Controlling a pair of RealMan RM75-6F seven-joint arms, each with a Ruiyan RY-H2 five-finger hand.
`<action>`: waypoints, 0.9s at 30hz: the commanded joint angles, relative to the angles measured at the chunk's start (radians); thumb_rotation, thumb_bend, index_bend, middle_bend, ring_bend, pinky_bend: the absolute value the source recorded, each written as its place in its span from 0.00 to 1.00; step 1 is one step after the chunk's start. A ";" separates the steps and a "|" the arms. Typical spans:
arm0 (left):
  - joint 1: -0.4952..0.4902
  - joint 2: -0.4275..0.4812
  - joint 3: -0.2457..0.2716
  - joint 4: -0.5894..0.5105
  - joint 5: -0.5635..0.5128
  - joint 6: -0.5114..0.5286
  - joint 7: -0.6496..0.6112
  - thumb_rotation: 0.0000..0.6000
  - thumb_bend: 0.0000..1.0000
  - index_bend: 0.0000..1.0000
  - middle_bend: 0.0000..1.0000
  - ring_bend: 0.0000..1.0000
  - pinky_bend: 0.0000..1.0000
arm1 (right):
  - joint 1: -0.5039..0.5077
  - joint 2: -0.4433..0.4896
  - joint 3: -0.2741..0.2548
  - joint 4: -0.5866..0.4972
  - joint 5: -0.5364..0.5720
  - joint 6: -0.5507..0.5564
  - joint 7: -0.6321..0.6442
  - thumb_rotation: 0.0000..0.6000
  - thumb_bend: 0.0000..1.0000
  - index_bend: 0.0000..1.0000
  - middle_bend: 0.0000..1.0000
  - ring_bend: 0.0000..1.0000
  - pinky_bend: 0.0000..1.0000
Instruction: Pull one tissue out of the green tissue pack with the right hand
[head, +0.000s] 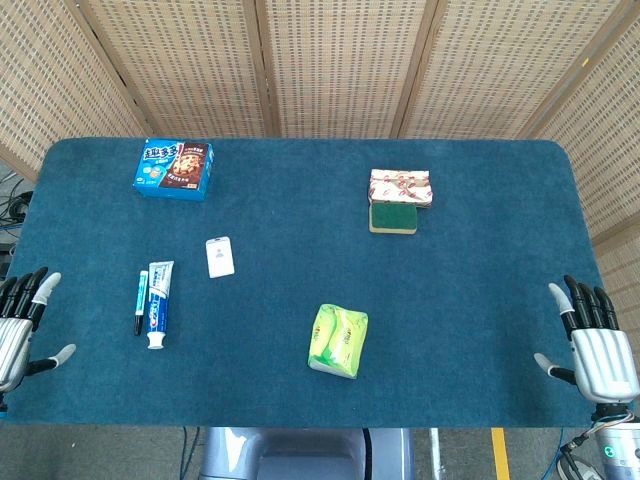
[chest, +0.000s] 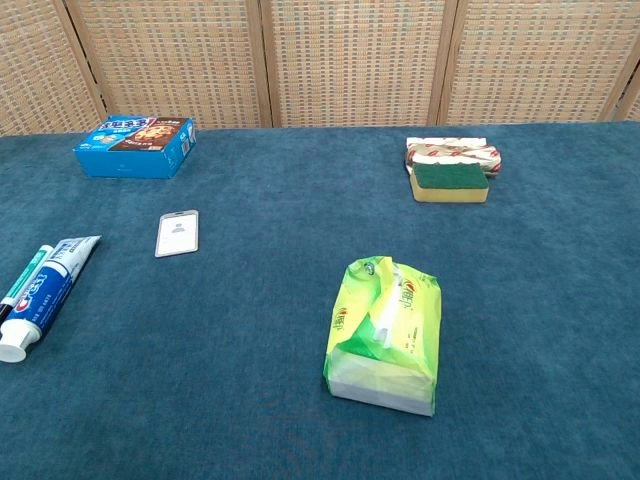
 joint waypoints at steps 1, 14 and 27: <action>0.001 -0.002 0.000 0.003 -0.001 0.001 0.001 1.00 0.00 0.00 0.00 0.00 0.00 | 0.001 -0.001 -0.001 0.001 -0.002 -0.002 -0.001 1.00 0.00 0.00 0.00 0.00 0.00; -0.002 -0.016 -0.001 0.006 0.013 0.010 0.018 1.00 0.00 0.00 0.00 0.00 0.00 | 0.125 0.039 -0.030 0.063 -0.255 -0.031 0.147 1.00 0.00 0.03 0.00 0.00 0.00; -0.002 0.004 -0.009 -0.023 -0.021 -0.004 0.023 1.00 0.00 0.00 0.00 0.00 0.00 | 0.446 -0.023 -0.019 0.004 -0.469 -0.328 0.111 1.00 0.09 0.25 0.00 0.00 0.00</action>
